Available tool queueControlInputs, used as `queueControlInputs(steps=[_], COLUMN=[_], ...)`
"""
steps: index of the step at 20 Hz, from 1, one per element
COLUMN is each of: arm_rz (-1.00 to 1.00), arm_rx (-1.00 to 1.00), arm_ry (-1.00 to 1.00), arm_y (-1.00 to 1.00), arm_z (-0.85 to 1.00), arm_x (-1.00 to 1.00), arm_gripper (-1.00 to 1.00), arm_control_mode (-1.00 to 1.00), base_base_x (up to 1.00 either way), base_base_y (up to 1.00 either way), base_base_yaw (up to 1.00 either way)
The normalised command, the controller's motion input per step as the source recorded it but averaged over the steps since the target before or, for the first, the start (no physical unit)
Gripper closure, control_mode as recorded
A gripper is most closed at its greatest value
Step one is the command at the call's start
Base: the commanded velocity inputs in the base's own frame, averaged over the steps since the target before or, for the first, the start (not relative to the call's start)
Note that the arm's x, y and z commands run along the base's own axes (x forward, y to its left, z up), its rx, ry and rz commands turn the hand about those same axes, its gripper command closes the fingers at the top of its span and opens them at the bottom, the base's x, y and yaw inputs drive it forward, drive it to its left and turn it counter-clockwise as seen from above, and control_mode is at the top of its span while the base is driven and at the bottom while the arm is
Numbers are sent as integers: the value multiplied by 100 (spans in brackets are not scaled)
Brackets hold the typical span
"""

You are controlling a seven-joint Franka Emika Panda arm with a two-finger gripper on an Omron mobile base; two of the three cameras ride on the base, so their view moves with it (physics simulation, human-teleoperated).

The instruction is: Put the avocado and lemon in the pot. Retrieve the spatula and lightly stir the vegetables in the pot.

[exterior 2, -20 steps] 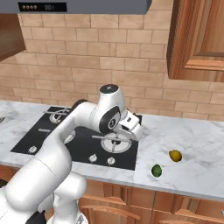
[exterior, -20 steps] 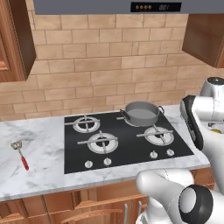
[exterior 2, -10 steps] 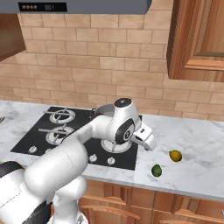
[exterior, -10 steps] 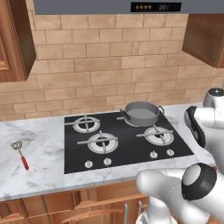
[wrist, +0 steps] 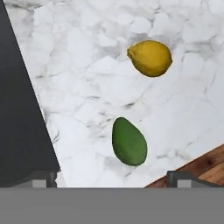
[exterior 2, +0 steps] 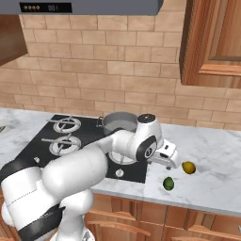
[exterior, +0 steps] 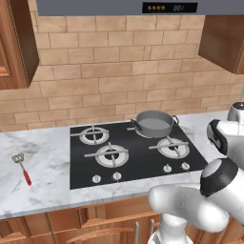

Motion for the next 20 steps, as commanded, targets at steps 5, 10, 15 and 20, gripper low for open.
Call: queueControlInputs(steps=[5, 10, 15, 20], arm_rz=[36, 29, 17, 7], arm_rx=[0, 6, 12, 10], arm_ry=[27, 17, 0, 0], arm_y=[-34, -27, -5, 0], arm_z=[-15, -28, -28, -30], arm_x=[-2, 0, 0, 0], arm_gripper=[-100, -100, -100, -100], arm_control_mode=[-100, -100, -100, -100], base_base_x=[0, 0, 0, 0], base_base_y=[0, 0, 0, 0], base_base_yaw=[0, 0, 0, 0])
